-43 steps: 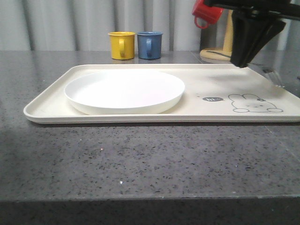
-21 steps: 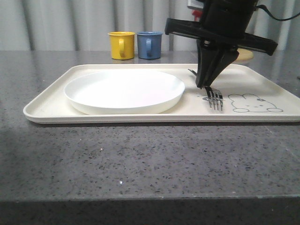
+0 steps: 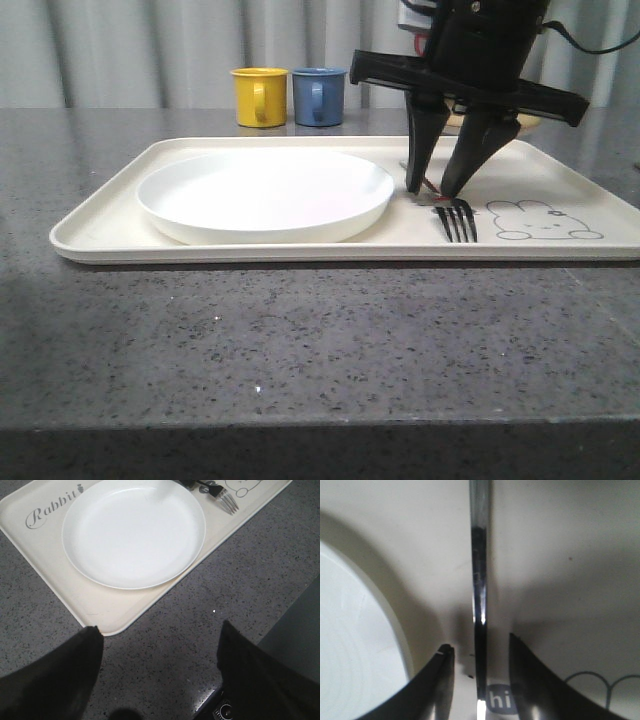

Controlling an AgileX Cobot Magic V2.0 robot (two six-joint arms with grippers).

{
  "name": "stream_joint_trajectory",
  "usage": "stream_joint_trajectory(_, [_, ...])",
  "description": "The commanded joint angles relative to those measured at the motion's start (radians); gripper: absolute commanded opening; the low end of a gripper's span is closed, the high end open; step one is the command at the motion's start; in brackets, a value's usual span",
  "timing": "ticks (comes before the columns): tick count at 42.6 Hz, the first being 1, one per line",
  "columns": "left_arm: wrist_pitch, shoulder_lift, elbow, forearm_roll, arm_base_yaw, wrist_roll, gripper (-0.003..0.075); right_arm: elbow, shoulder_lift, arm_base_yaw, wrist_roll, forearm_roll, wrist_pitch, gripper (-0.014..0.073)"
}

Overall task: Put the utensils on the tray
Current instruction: 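Carry the fork with the right gripper onto the tray beside the plate, then grasp the chopsticks with the right gripper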

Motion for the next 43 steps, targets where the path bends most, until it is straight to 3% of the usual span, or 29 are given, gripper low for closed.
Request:
stream_joint_trajectory(1, [-0.066, -0.004, -0.026, -0.012, -0.006, -0.011, 0.0480, -0.031, -0.098, 0.000, -0.028, -0.035, -0.012, 0.0409])
stream_joint_trajectory(8, [-0.066, -0.004, -0.026, -0.012, -0.006, -0.011, 0.0480, -0.028, -0.179, -0.003, -0.099, -0.182, 0.064, 0.0401])
stream_joint_trajectory(14, [-0.066, -0.004, -0.026, -0.012, -0.006, -0.011, 0.0480, 0.007, -0.240, -0.066, -0.136, -0.263, 0.141, 0.0401])
stream_joint_trajectory(29, [-0.066, -0.004, -0.026, -0.012, -0.006, -0.011, 0.0480, 0.156, -0.299, -0.363, -0.299, -0.243, 0.149, 0.0401])
stream_joint_trajectory(43, [-0.066, -0.004, -0.026, -0.012, -0.006, -0.011, 0.0480, 0.177, -0.241, -0.492, -0.408, -0.127, 0.103, 0.0401])
